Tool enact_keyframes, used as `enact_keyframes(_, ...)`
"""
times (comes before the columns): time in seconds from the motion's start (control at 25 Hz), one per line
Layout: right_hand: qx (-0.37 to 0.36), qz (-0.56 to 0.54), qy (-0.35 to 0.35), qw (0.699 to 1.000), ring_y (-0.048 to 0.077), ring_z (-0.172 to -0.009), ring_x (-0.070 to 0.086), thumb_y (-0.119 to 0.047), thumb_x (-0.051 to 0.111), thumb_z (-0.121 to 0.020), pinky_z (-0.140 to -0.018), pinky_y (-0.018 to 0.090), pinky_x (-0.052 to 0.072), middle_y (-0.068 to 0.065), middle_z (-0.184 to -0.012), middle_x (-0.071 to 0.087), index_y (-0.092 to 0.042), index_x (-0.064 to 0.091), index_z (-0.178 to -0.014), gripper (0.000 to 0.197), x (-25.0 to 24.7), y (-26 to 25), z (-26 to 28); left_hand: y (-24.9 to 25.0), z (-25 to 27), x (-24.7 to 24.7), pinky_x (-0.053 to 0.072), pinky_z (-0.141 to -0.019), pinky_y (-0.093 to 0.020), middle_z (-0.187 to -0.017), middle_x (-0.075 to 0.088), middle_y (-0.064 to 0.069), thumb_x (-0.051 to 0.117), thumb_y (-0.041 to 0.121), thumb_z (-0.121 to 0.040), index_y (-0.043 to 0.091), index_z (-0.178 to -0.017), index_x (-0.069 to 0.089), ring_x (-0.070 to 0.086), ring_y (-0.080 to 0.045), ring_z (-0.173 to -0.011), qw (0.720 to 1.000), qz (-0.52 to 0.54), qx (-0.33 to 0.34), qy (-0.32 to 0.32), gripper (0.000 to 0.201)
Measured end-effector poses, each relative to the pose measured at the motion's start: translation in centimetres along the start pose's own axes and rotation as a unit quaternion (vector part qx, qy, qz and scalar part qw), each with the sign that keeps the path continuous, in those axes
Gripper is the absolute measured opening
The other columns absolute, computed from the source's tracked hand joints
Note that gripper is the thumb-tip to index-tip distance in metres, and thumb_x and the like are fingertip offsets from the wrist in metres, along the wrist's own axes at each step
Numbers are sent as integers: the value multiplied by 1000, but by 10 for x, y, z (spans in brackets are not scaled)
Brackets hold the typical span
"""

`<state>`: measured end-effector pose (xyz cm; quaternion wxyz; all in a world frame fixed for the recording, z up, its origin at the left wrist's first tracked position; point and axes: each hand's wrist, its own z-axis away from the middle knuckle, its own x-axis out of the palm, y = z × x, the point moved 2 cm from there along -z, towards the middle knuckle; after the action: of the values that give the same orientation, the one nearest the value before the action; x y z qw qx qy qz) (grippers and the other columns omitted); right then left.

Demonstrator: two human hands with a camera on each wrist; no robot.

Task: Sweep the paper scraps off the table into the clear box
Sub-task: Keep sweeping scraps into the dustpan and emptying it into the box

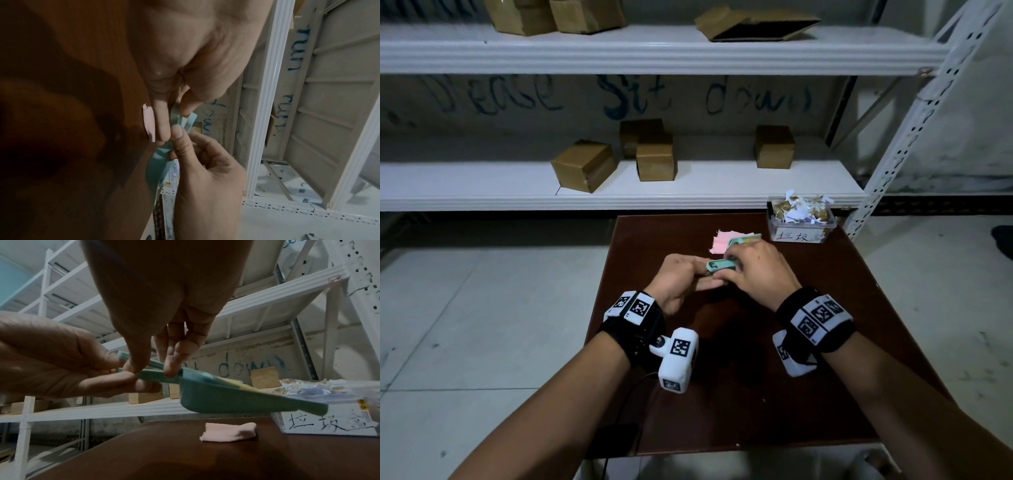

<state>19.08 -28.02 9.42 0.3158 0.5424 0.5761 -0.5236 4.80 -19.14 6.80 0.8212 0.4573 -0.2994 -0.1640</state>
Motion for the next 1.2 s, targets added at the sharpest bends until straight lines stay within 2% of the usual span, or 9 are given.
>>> enact_keyframes(0.32,5,-52,31,998,26,-100,62,-43,74,-88,-84,37,49,5,-95,75,-16,79,-106,33,10,6,-6,1,3,-5,59,-88,-35,-110,66,-38,32,-8,-102,-19,-116,59,68,-44,-105,999,-5,11,-39,33)
enact_keyframes(0.48,-9,-41,63,997,25,-99,61,-41,79,-83,-80,38,52,1,-93,74,-19,82,-100,28,4,4,-3,6,8,-6,58,-90,-37,-110,66,-39,31,-5,-104,-18,-113,60,68,-45,-104,998,-2,-3,-55,33)
enact_keyframes(0.72,-41,-37,60,997,18,-100,51,-31,83,-81,-74,29,43,-4,-98,66,-22,82,-104,25,-3,8,0,13,11,-8,56,-93,-38,-113,65,-39,26,-6,-103,-20,-120,58,64,-48,-112,998,11,-17,-64,39)
enact_keyframes(0.8,-56,-41,49,996,18,-107,51,-31,80,-84,-76,26,41,-5,-110,68,-22,82,-104,22,-1,12,-2,13,12,-7,55,-93,-40,-112,65,-40,25,-3,-104,-20,-118,58,64,-49,-112,998,19,-25,-62,39)
enact_keyframes(0.88,-86,-50,-1,995,21,-105,59,-31,68,-92,-78,31,50,-4,-111,73,-22,81,-107,22,2,14,-3,13,10,-6,56,-91,-41,-109,64,-42,24,0,-105,-23,-116,56,65,-51,-108,998,29,-28,-57,41)
enact_keyframes(0.96,-118,-23,-43,992,25,-90,66,-31,54,-95,-71,38,55,-2,-93,74,-21,77,-104,26,7,13,-1,13,6,-7,58,-88,-40,-106,65,-42,31,3,-105,-26,-116,54,68,-49,-103,999,29,-26,-33,38)
enact_keyframes(1.04,-127,20,-54,990,28,-81,66,-32,48,-98,-64,42,55,0,-85,68,-18,72,-108,30,12,7,4,14,6,-7,59,-84,-39,-103,66,-41,50,11,-102,-22,-114,56,70,-46,-99,999,27,-31,-10,36)
enact_keyframes(1.12,-124,49,-43,990,31,-81,65,-27,51,-100,-62,45,54,5,-88,67,-12,69,-115,27,16,0,9,13,6,-7,60,-84,-36,-101,69,-37,71,18,-91,-20,-110,63,71,-44,-97,1000,10,-26,-8,43)
enact_keyframes(1.2,-132,48,-13,990,34,-79,65,-17,62,-93,-57,43,54,7,-85,67,-8,69,-100,13,22,-4,13,11,8,-6,61,-81,-31,-100,70,-34,82,14,-80,-22,-107,64,73,-40,-91,1000,-15,-14,-4,49)
